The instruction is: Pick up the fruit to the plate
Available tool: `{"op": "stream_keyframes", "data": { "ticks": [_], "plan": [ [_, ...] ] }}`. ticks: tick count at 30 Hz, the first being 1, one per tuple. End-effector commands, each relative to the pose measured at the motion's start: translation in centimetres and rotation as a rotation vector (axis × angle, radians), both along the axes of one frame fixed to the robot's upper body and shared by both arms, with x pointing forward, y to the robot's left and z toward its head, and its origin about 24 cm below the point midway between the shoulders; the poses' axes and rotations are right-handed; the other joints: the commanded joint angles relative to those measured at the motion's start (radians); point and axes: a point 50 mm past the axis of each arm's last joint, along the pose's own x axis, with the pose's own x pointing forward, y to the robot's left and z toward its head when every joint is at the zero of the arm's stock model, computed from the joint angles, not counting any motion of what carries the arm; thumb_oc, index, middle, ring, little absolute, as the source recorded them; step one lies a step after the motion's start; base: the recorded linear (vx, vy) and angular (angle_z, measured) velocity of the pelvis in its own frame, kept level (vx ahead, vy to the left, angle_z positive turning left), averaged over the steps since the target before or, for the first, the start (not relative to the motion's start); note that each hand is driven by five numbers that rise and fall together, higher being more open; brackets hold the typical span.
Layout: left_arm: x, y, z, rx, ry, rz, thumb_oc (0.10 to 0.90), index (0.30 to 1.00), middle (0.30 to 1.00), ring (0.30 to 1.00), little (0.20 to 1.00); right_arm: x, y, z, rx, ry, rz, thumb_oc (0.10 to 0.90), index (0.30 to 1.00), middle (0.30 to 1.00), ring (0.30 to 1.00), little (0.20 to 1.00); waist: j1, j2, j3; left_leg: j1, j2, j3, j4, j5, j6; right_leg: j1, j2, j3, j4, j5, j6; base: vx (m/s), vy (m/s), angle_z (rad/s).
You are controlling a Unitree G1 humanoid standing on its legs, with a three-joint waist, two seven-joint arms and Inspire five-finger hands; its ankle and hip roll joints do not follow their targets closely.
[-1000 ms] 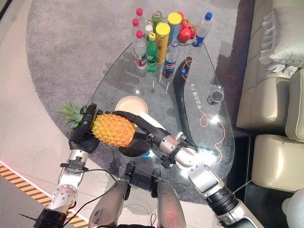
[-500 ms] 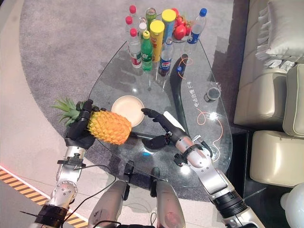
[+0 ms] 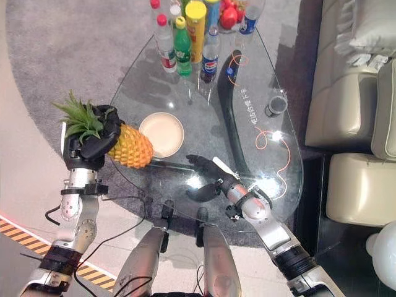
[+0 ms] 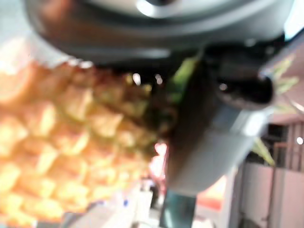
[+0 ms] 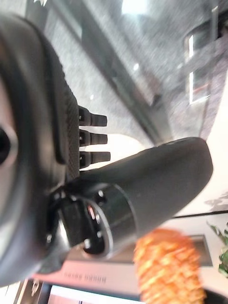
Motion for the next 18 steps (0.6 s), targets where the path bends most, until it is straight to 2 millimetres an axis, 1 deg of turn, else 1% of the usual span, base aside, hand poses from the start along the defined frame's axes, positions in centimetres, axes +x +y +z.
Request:
{"op": "stream_keyframes", "data": {
  "ticks": [1,3,4,7,10,15,18],
  "plan": [
    [-1.1,-0.6,7.2,0.029,-0.421,0.084,0.100,0.300,0.300,0.300,0.200,0.2,3.7,3.7,0.157,-0.088,0.202,0.800,0.900,0.900,0.900,0.900,-0.021,-0.016,-0.020,-0.071,-0.023,0.066,0.152,-0.063,0.026,-0.002,0.027,0.082,-0.105,0.111,0.043,-0.03,0.053,-0.06],
    [-0.8,-1.1,8.2,0.051,-0.468,0.140,0.100,0.300,0.300,0.300,0.200,0.1,4.9,3.6,0.192,-0.022,0.297,0.800,0.900,0.900,0.900,0.900,-0.027,-0.021,-0.020,-0.105,-0.020,0.074,0.164,-0.064,0.025,-0.041,0.029,0.086,-0.091,0.111,0.044,-0.03,0.047,-0.09],
    [-0.8,-1.1,8.2,0.052,-0.469,0.143,0.100,0.300,0.300,0.300,0.200,0.1,4.9,3.6,0.192,-0.023,0.298,0.800,0.900,0.900,0.900,0.900,-0.027,-0.021,-0.020,-0.107,-0.020,0.074,0.166,-0.064,0.025,-0.043,0.029,0.087,-0.089,0.111,0.044,-0.02,0.036,-0.12],
    [-0.3,-2.0,9.2,0.078,-0.519,0.181,0.100,0.300,0.300,0.300,0.200,0.0,6.3,3.4,0.206,0.065,0.395,0.800,0.900,0.900,0.900,0.900,-0.033,-0.026,-0.020,-0.151,-0.017,0.083,0.181,-0.064,0.023,-0.093,0.032,0.093,-0.066,0.112,0.046,-0.02,0.055,-0.08],
    [0.2,-2.6,10.2,0.075,-0.546,0.196,0.100,0.300,0.300,0.300,0.200,0.1,7.1,3.1,0.190,0.112,0.439,0.800,0.900,0.900,0.900,0.900,-0.037,-0.030,-0.020,-0.189,-0.015,0.093,0.187,-0.063,0.024,-0.141,0.034,0.097,-0.049,0.114,0.049,-0.02,0.057,-0.07],
    [0.6,-3.3,10.6,0.085,-0.579,0.219,0.100,0.300,0.300,0.300,0.200,-0.2,7.9,2.3,0.164,0.219,0.528,0.800,0.900,0.900,0.900,0.900,-0.042,-0.034,-0.020,-0.258,-0.018,0.102,0.201,-0.065,0.023,-0.216,0.041,0.095,-0.036,0.119,0.048,-0.02,0.060,-0.03],
    [0.6,-3.9,10.8,0.109,-0.600,0.250,0.100,0.300,0.300,0.300,0.200,-0.4,8.4,2.2,0.150,0.255,0.571,0.800,0.900,0.900,0.900,0.900,-0.043,-0.036,-0.020,-0.296,-0.022,0.103,0.210,-0.063,0.021,-0.256,0.046,0.092,-0.028,0.122,0.047,-0.02,0.061,-0.12]
  ]
}}
